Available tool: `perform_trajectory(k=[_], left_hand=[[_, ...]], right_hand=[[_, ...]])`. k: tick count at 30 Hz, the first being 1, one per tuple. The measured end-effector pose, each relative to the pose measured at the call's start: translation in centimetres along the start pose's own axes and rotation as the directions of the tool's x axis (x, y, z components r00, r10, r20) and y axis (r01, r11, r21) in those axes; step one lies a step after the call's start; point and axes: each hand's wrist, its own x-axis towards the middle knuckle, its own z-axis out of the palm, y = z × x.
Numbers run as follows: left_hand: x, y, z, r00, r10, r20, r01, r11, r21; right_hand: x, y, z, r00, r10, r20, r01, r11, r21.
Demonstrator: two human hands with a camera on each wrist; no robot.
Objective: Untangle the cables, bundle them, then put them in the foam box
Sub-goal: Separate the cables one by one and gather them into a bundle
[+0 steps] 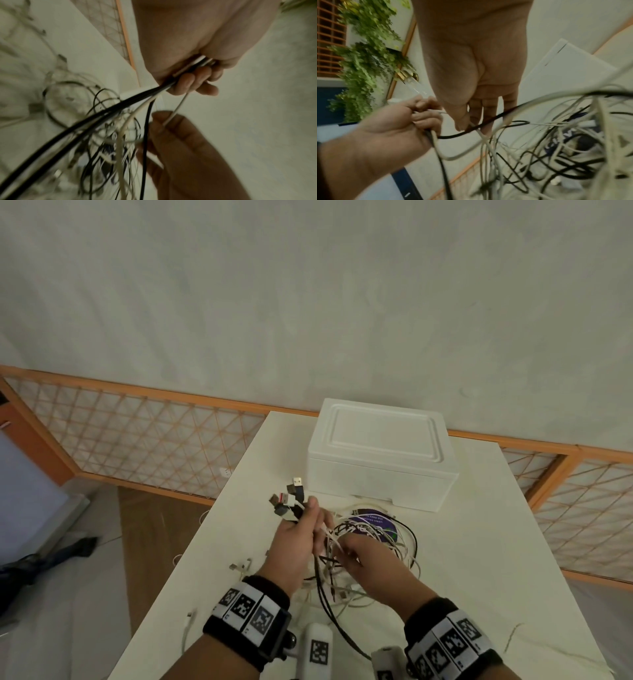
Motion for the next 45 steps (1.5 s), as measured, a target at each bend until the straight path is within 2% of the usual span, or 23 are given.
perform_trajectory(k=[2,3,5,7,9,12,14,16,21,23,25,27,29,31,32,36,41,43,45], left_hand=[[0.2,0.6,-0.9,0.997,-0.005,-0.075,0.009,0.999,0.043],[0.3,1.0,-1.2,0.994,0.001,-0.112,0.0,1.0,0.008],[0.4,1.6,-1.6,0.99,-0.01,-0.143,-0.02,0.979,-0.205],[0.5,1.8,-1.4,0.991,-0.013,-0.133,-0.041,0.916,-0.399],[0.4,1.2,-1.4,0.994,0.002,-0.113,-0.051,0.897,-0.438],[0.4,-0.3,-1.8,0.997,-0.01,-0.075,-0.012,0.96,-0.279],[0.3,-0.8,-2.0,0.999,-0.034,-0.041,0.031,0.997,-0.074],[0.0,-1.0,-1.7,0.997,-0.072,-0.001,0.072,0.996,0.053],[-0.5,-0.3,0.5,0.986,-0.155,0.061,0.147,0.982,0.117],[-0.3,0.3,0.9,0.989,-0.146,0.032,0.137,0.973,0.186],[-0.1,0.8,1.0,0.99,-0.141,-0.03,0.144,0.979,0.146],[-0.2,1.2,1.1,0.993,-0.112,-0.034,0.11,0.993,-0.049],[-0.1,1.4,0.7,0.993,-0.115,-0.035,0.105,0.971,-0.214],[0.3,1.3,0.2,0.99,-0.131,-0.05,0.111,0.949,-0.296],[0.5,1.1,-0.1,0.988,-0.141,-0.066,0.116,0.947,-0.3],[0.5,0.7,-1.5,0.977,-0.162,-0.137,0.114,0.946,-0.303],[0.0,0.0,-3.0,0.946,-0.203,-0.251,0.082,0.903,-0.421],[0.2,0.1,-3.9,0.935,-0.202,-0.29,0.048,0.886,-0.46],[0.4,0.0,-4.7,0.934,-0.196,-0.3,0.029,0.875,-0.484]], right_hand=[[0.1,1.0,0.2,0.999,0.048,-0.021,-0.049,0.997,-0.055],[0.1,1.4,0.3,0.997,0.074,-0.018,-0.075,0.994,-0.082],[0.3,2.3,0.4,0.993,0.112,-0.036,-0.115,0.989,-0.089],[0.5,2.8,0.4,0.99,0.138,-0.021,-0.139,0.983,-0.119],[0.8,2.9,0.2,0.988,0.157,0.008,-0.154,0.976,-0.152],[1.0,2.2,-0.7,0.981,0.174,-0.091,-0.174,0.985,0.007],[0.9,1.1,-1.8,0.967,0.157,-0.201,-0.129,0.981,0.144],[0.8,-0.5,-3.1,0.957,0.134,-0.257,-0.066,0.964,0.256],[0.6,-4.2,-4.9,0.961,0.024,-0.276,0.111,0.878,0.466],[0.5,-4.7,-4.8,0.953,-0.006,-0.302,0.172,0.833,0.526],[0.7,-4.3,-4.6,0.934,0.032,-0.355,0.178,0.822,0.541],[1.0,-3.4,-4.0,0.943,0.074,-0.323,0.108,0.854,0.51],[1.0,-2.6,-2.9,0.993,0.054,-0.107,-0.001,0.898,0.44],[0.6,-1.9,-1.4,0.996,0.023,0.081,-0.054,0.914,0.403],[0.4,-1.6,-0.9,0.993,0.032,0.111,-0.071,0.925,0.373],[0.4,-0.6,-0.9,0.985,0.097,0.142,-0.112,0.988,0.105],[-0.1,-0.1,-4.3,0.997,0.077,0.009,-0.075,0.988,-0.133],[-0.8,0.7,-5.7,0.991,0.13,-0.019,-0.131,0.964,-0.23],[-1.6,2.0,-6.3,0.977,0.207,-0.056,-0.214,0.951,-0.221]])
